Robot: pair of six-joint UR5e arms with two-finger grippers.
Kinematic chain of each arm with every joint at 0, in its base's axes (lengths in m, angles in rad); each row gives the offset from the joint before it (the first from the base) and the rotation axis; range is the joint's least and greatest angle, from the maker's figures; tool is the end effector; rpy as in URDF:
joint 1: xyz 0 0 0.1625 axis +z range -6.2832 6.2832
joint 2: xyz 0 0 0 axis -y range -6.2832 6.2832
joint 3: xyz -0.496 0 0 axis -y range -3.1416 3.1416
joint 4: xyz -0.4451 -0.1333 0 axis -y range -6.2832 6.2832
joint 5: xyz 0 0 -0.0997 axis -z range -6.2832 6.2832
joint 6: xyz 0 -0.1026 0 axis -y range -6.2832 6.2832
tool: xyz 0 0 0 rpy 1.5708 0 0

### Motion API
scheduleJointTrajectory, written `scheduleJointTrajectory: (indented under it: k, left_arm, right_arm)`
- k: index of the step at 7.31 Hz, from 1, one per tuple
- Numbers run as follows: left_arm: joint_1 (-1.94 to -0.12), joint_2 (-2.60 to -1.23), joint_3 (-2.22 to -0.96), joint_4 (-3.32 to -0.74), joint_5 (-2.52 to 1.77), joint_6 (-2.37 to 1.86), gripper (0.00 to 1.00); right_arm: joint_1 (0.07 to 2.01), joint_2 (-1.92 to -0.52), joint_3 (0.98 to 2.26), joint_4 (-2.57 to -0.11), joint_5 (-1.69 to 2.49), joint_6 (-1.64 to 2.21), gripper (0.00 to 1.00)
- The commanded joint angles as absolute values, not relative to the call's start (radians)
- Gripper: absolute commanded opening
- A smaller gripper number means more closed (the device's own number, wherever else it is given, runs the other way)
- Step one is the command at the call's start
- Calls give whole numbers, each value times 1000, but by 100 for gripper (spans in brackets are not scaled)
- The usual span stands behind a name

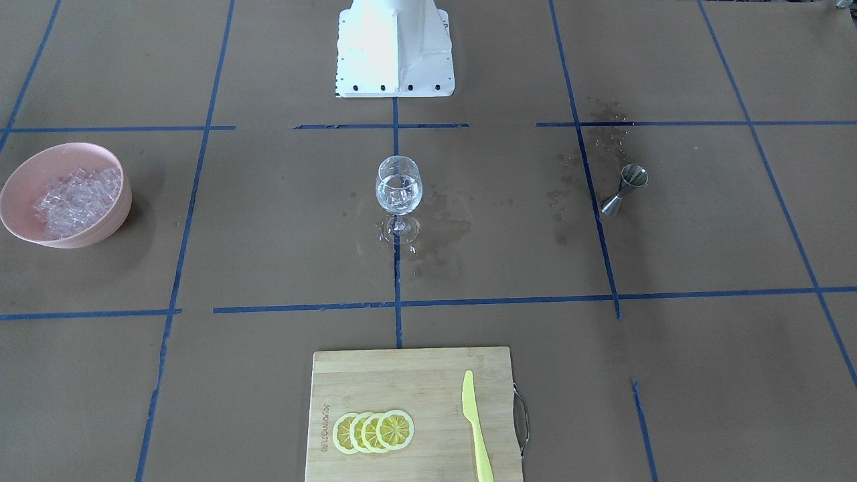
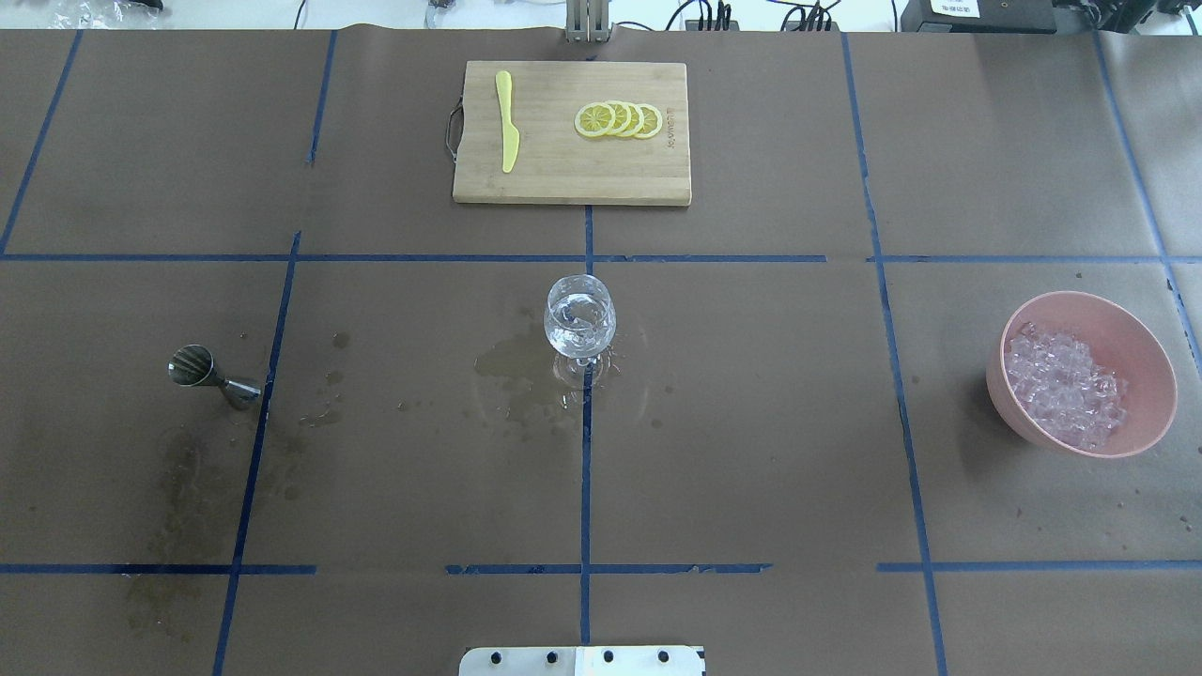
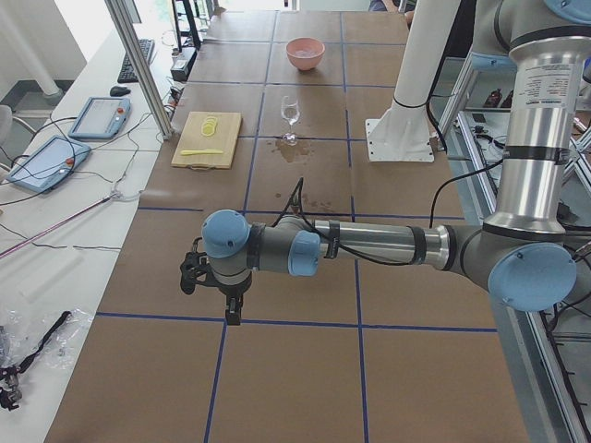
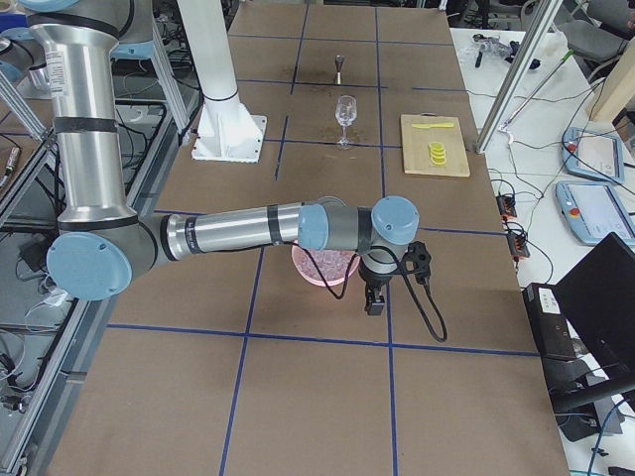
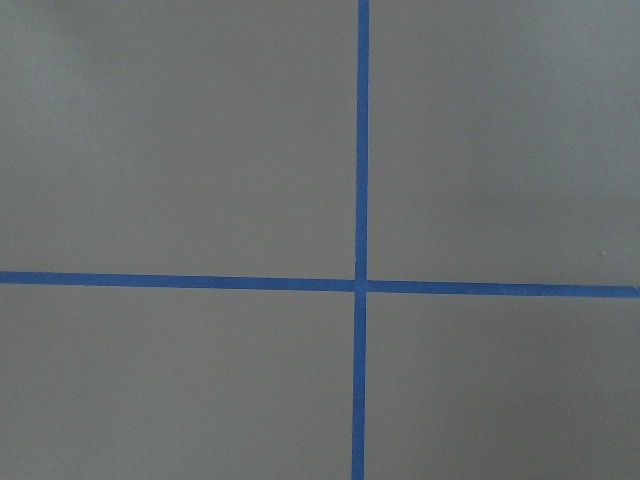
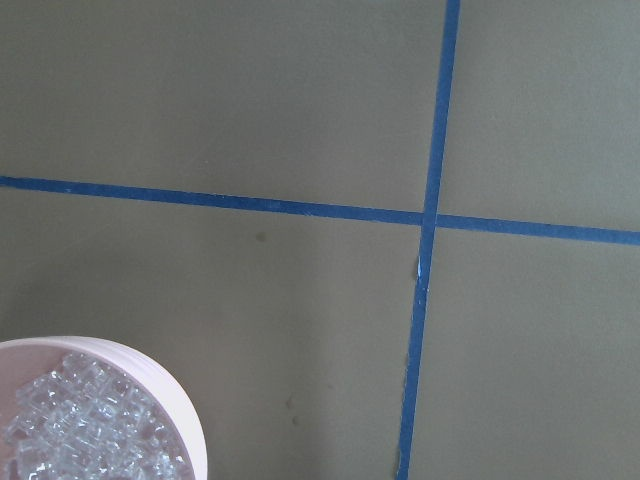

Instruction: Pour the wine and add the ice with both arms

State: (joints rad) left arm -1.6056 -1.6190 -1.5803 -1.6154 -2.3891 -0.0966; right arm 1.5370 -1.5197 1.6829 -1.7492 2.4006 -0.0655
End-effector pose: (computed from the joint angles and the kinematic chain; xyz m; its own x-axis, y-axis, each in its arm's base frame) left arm -0.0784 -0.5722 0.6918 0.6791 -0.0454 -0.7326 0.1006 0.9944 0.0316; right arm 0.0385 -0.5648 0.6563 0.6714 -0.0770 0.7371 0.0779 0.9964 0.0331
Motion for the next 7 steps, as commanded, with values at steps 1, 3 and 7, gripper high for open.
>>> scheduleJointTrajectory:
  k: [1,3,7]
  left_arm:
    - [-1605,-1615,-1591,-1611,-2388,-95,100]
    - [-1605,-1608,-1597,-1612,-2388,-95,100]
    - [-1605,-1606,-1594,-1615,-2388,-94,100]
  right_arm:
    - [1551,-1543,1664,-1714,2395,-69,100]
    - [1601,-1543,1649,-1707,2396,-69,100]
    - [1623,-1543,1646,-1690,2396,-67,100]
